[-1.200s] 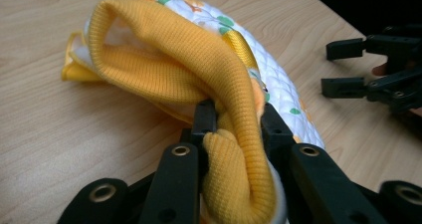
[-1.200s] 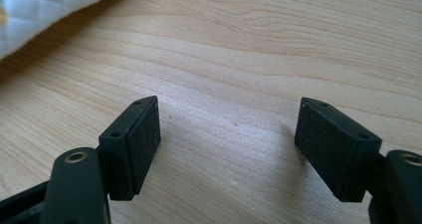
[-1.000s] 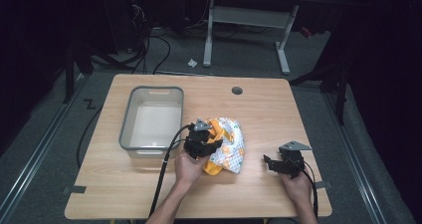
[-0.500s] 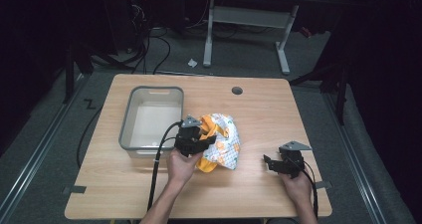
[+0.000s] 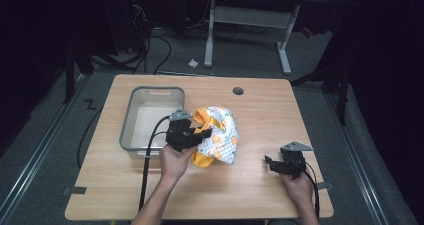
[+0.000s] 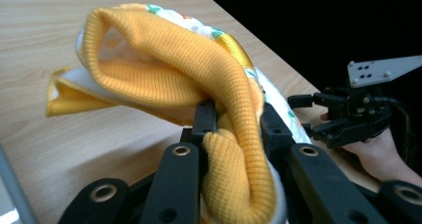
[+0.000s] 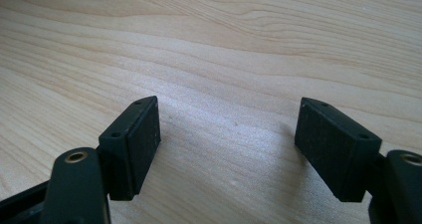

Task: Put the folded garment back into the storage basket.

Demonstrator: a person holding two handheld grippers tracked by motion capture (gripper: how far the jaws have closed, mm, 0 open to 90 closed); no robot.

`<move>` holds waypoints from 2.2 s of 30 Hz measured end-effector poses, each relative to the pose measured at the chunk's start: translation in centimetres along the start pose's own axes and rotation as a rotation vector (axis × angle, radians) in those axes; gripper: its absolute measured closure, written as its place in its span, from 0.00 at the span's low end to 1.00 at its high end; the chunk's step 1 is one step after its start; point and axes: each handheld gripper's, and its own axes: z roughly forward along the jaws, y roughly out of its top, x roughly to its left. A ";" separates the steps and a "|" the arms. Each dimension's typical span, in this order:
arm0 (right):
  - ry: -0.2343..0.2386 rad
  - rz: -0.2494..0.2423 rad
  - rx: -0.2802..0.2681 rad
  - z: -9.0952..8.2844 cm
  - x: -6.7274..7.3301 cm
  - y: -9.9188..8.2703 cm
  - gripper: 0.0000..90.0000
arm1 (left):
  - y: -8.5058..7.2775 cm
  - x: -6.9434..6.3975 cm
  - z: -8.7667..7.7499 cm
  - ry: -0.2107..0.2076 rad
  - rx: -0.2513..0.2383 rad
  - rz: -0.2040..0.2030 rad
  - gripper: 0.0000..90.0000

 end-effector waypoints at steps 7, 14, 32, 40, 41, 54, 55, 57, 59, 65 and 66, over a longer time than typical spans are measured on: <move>0.000 0.000 0.000 0.0 0.0 0.0 0.29 | 0.6 0.9 -1.4 0.015 -0.019 -0.008 0.83; 0.000 0.000 0.000 0.0 0.0 0.0 0.29 | 1.2 1.5 -3.1 0.025 -0.046 -0.010 0.83; 0.000 0.001 0.000 0.0 0.0 0.0 0.29 | 2.2 4.0 -6.9 0.106 -0.089 -0.016 0.83; 0.000 0.001 0.000 0.0 0.0 0.0 0.29 | 2.2 4.9 -8.4 0.136 -0.099 -0.023 0.83; 0.000 0.001 0.000 0.0 0.0 0.0 0.29 | 2.2 4.9 -8.4 0.136 -0.099 -0.023 0.83; 0.000 0.000 0.000 0.0 0.0 0.0 0.29 | 1.9 7.0 -9.9 0.182 -0.091 -0.037 0.83; 0.000 0.000 0.000 0.0 0.0 0.0 0.29 | 1.9 7.0 -9.9 0.182 -0.091 -0.037 0.83; 0.000 0.000 0.000 0.0 0.0 0.0 0.29 | 1.9 7.4 -10.1 0.191 -0.088 -0.041 0.83; 0.000 0.000 0.000 0.0 0.0 0.0 0.29 | 1.9 7.6 -10.2 0.194 -0.086 -0.042 0.83; 0.000 0.000 0.000 0.0 0.0 0.0 0.29 | 1.8 8.5 -10.4 0.192 -0.075 -0.049 0.83; 0.000 0.000 0.000 0.0 0.0 0.0 0.29 | 1.7 8.9 -10.4 0.197 -0.069 -0.057 0.83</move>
